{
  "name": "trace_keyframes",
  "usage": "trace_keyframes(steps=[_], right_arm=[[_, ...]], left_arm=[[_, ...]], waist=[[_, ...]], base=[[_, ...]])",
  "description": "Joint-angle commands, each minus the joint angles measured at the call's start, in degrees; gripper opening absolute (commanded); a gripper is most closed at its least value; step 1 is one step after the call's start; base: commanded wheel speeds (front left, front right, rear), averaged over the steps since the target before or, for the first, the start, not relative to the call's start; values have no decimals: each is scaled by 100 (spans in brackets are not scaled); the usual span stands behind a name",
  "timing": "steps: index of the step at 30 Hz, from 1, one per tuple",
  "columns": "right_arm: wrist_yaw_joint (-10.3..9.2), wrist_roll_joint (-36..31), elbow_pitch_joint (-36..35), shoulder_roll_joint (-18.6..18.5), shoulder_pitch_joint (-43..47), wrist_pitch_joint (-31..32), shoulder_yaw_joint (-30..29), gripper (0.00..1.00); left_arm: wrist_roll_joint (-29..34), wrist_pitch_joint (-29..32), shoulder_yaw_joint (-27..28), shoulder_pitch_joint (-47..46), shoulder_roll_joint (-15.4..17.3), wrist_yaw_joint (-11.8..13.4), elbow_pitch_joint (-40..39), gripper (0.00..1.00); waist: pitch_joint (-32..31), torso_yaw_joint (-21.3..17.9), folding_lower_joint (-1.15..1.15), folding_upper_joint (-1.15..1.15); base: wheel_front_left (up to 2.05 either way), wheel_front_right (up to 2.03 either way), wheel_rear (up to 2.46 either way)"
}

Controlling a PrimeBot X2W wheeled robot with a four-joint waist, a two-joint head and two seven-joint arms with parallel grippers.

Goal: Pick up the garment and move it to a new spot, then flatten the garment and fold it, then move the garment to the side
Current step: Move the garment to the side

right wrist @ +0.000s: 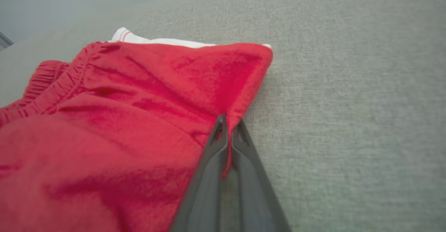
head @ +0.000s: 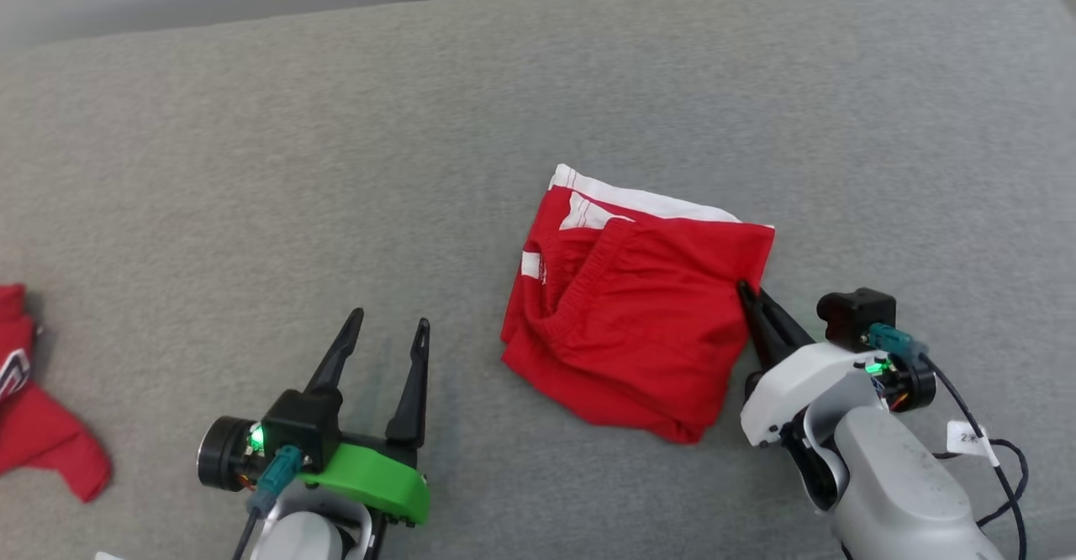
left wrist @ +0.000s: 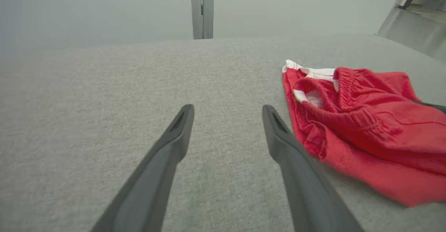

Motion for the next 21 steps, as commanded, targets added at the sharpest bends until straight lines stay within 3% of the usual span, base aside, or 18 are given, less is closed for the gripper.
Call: trace_keyframes(steps=[1,8,12,21], right_arm=[[-11,54,-39,-38,178,0,-16,0],[-10,224,-309,-30,445,0,142,0],[-11,250,-443,-27,543,-1,218,0],[-11,-216,-456,-26,250,-1,136,0]], left_arm=[[18,-2,-95,-37,62,-13,-25,100],[-44,-2,-516,82,154,-13,-95,100],[-104,-2,-795,117,220,-13,-141,100],[-153,-2,-1062,-30,427,-13,-196,100]], waist=[[-413,-1308,0,0],[-415,-2171,0,0],[-369,-2422,0,0],[-52,-2407,0,0]], base=[[0,0,0],[0,0,0],[0,0,0],[0,0,0]])
